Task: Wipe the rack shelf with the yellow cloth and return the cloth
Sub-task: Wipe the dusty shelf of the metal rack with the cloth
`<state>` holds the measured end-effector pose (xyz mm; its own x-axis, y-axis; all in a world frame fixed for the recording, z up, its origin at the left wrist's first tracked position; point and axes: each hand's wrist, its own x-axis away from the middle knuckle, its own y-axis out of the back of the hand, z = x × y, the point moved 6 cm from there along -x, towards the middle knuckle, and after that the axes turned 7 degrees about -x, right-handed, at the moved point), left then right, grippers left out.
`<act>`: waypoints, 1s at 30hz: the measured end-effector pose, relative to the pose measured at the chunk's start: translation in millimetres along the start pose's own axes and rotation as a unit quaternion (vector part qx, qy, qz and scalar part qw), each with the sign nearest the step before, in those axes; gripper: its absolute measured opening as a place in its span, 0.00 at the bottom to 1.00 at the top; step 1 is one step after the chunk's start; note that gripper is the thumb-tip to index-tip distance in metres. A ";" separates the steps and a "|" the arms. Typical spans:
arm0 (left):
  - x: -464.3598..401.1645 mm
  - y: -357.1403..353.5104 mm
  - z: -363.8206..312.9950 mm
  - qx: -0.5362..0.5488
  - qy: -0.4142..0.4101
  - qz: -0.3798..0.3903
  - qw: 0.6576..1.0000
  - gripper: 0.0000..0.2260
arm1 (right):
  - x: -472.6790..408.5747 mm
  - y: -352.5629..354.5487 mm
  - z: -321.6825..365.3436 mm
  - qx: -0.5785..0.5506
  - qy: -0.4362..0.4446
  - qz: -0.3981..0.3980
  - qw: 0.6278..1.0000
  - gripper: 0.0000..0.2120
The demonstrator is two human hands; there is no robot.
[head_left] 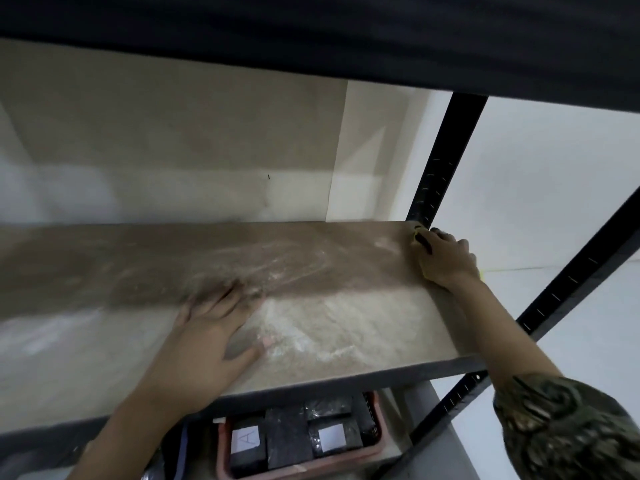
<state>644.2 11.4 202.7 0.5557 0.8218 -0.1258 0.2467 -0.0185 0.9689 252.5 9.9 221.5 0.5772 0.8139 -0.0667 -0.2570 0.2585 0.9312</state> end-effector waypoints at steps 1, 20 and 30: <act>-0.9 -0.3 0.1 0.001 0.001 0.000 1.000 0.35 | -2.9 -3.5 4.3 0.012 -0.001 -0.009 1.000 0.20; 1.2 0.9 0.4 0.003 -0.005 -0.006 1.000 0.33 | -25.6 -14.3 23.8 0.022 0.040 -0.021 0.999 0.22; 0.5 -2.9 1.0 -0.001 -0.008 -0.009 1.000 0.31 | 9.8 -29.9 96.1 0.033 0.267 0.035 0.962 0.18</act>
<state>644.5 11.3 199.5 0.5637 0.8130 -0.1459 0.2552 -0.0034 0.9669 340.4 -39.9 227.4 0.0746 0.9842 -0.1609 -0.2214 0.1736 0.9596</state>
